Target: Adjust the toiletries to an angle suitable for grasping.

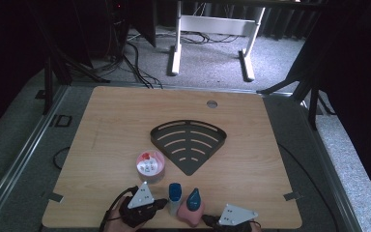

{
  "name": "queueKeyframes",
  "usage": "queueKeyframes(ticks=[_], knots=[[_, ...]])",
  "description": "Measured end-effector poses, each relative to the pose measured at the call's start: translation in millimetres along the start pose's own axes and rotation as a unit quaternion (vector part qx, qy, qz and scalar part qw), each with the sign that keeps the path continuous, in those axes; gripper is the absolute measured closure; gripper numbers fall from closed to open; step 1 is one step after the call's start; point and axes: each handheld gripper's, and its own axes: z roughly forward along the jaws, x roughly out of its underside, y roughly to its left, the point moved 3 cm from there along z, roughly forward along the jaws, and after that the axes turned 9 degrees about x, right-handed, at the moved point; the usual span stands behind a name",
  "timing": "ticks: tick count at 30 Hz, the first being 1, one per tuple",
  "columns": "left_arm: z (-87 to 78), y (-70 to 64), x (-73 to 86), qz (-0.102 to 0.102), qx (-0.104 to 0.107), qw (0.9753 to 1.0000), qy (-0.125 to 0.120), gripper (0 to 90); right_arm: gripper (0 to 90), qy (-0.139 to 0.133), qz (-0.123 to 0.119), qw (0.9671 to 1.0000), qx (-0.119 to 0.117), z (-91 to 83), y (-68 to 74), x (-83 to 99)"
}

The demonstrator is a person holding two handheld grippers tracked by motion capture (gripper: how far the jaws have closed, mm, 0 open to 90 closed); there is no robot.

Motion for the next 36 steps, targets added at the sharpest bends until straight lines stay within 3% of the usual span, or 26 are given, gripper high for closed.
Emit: queueKeyframes(ticks=[10,18,21,27,31,36], knots=[[5.3,-0.7,0.4,-0.003,0.005,1.0,0.002,89.4,89.1,-0.002,0.007,1.0,0.0,1.2,-1.6,-0.2],[23.0,-8.4,3.2,0.015,0.026,0.9991,0.029,86.6,89.0,-0.001,0.004,1.0,-0.002,3.3,1.9,-0.2],[18.3,-4.8,4.5,0.009,0.021,0.9994,0.024,86.3,89.0,-0.003,0.001,1.0,-0.008,2.3,5.5,-0.9],[9.0,12.0,4.2,-0.019,-0.019,0.9995,0.015,86.4,89.0,-0.007,0.002,0.9997,-0.025,2.3,12.7,-2.2],[16.8,14.3,-0.2,-0.01,-0.021,0.9994,0.025,86.5,88.9,-0.008,-0.003,0.9995,-0.03,3.9,16.4,-3.8],[21.3,19.0,-3.5,-0.013,-0.023,0.9993,0.025,87.2,89.0,-0.012,-0.015,0.9987,-0.047,7.6,24.9,-8.8]])
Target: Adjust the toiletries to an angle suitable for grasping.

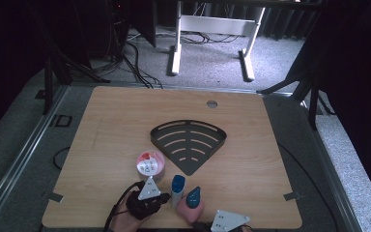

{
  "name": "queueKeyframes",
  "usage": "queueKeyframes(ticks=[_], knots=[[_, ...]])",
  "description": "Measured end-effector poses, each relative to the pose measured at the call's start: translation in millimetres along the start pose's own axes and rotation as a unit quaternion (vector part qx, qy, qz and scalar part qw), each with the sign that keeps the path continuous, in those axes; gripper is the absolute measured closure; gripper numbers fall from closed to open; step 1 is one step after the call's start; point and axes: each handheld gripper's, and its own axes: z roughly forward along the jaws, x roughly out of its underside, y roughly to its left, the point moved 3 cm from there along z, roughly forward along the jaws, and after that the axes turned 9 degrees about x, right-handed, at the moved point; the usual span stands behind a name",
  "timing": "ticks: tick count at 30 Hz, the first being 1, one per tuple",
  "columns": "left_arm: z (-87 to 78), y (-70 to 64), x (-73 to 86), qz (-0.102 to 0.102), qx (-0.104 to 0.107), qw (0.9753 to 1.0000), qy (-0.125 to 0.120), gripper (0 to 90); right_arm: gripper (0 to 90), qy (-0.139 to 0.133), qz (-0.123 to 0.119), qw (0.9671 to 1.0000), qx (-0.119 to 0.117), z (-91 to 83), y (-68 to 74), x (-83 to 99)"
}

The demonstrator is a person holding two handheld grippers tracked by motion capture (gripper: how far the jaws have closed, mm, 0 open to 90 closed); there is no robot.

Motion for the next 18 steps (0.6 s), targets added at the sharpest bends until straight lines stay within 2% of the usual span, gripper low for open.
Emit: queueKeyframes(ticks=[13,18], knots=[[22.3,8.6,-18.2,0.008,0.007,0.9999,0.002,85.2,89.1,-0.001,-0.002,1.0,0.005,7.1,-3.6,-5.0],[30.6,13.8,-27.7,0.005,-0.009,0.9999,-0.002,82.6,89.1,-0.003,0.004,0.9999,0.016,7.2,-7.4,-5.9]])
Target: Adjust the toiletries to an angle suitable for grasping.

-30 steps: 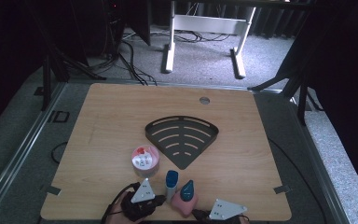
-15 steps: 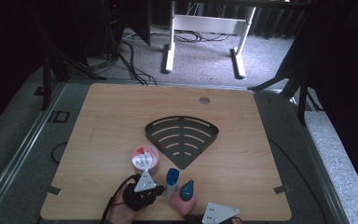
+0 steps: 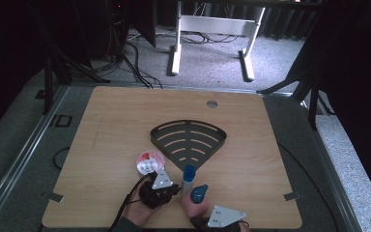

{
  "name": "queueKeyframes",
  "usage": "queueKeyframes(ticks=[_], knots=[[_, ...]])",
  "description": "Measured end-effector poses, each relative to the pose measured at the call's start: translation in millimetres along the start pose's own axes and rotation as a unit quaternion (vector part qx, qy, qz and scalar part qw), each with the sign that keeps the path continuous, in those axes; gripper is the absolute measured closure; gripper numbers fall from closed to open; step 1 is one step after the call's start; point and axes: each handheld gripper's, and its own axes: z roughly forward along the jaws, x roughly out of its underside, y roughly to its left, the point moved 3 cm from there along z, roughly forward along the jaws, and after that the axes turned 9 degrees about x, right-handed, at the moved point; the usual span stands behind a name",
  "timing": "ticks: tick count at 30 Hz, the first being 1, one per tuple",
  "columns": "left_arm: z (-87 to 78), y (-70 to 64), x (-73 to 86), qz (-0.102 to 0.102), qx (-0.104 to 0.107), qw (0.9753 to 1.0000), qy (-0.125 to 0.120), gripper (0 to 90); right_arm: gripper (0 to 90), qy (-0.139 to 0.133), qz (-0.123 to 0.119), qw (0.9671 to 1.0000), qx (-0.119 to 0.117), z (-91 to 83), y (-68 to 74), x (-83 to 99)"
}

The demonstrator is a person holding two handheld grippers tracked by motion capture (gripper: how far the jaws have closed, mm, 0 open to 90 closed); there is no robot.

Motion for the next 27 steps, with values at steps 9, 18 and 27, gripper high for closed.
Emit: queueKeyframes(ticks=[9,18,27], knots=[[14.1,11.8,-11.9,-0.03,-0.018,0.9993,-0.009,82.6,89.3,-0.007,-0.004,1.0,-0.003,6.0,3.1,-6.2],[23.7,11.3,-21.8,-0.023,-0.009,0.9996,-0.01,82.8,89.6,-0.007,0.002,0.9999,0.008,3.7,-4.2,-3.9],[34.8,8.4,-31.1,-0.015,-0.004,0.9998,-0.011,82.9,89.7,-0.005,0.011,0.9993,0.035,-3.5,-18.3,1.4]])
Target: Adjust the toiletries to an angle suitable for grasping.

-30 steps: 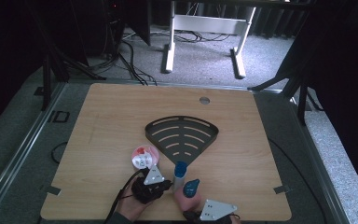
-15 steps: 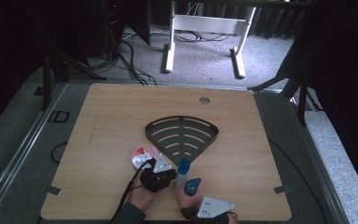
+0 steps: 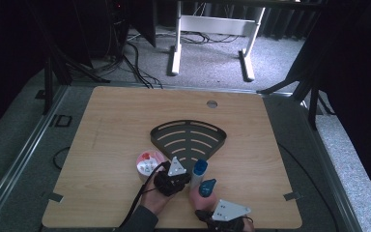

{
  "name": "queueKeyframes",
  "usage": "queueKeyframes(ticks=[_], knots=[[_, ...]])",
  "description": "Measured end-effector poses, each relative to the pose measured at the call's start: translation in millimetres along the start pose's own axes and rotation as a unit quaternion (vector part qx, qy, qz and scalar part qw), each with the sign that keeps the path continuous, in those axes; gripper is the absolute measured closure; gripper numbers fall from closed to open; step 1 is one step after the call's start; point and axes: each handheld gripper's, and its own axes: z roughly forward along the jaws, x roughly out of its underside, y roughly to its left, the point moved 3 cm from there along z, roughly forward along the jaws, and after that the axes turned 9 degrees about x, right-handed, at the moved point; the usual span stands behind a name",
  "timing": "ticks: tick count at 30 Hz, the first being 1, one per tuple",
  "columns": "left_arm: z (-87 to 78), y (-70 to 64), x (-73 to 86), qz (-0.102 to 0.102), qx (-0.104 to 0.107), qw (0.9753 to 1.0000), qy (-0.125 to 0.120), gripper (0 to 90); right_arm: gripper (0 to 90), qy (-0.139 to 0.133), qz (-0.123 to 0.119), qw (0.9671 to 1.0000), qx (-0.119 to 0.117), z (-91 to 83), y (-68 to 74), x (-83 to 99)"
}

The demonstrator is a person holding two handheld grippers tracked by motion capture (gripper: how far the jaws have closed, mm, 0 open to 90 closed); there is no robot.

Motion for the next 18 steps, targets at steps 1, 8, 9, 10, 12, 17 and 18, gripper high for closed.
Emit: queueKeyframes(ticks=[1,8,9,10,12,17,18], knots=[[0.9,-0.4,-0.9,0.0,0.0,1.0,-0.001,82.9,89.7,0.0,0.003,1.0,0.003,-1.0,-2.2,0.7],[9.6,-2.3,-8.0,0.005,0.003,1.0,-0.001,82.8,89.7,-0.002,0.019,0.9995,0.026,-7.1,-18.0,3.9],[10.8,-2.3,-9.1,0.007,0.003,1.0,-0.001,82.8,89.7,-0.002,0.021,0.9993,0.03,-8.2,-20.6,4.4],[12.1,-2.5,-10.2,0.008,0.004,1.0,-0.002,82.7,89.7,-0.003,0.023,0.9992,0.033,-9.1,-23.4,4.9],[14.1,-2.4,-12.0,0.008,0.004,1.0,-0.002,82.4,89.7,-0.002,0.027,0.9989,0.038,-10.8,-28.1,6.0],[19.0,-1.0,-17.0,0.008,0.001,1.0,-0.003,82.0,89.6,-0.001,0.036,0.9979,0.055,-14.5,-42.2,8.9],[19.6,-0.7,-18.3,0.008,0.001,1.0,-0.004,81.8,89.7,-0.001,0.038,0.9976,0.057,-15.2,-44.3,9.3]])
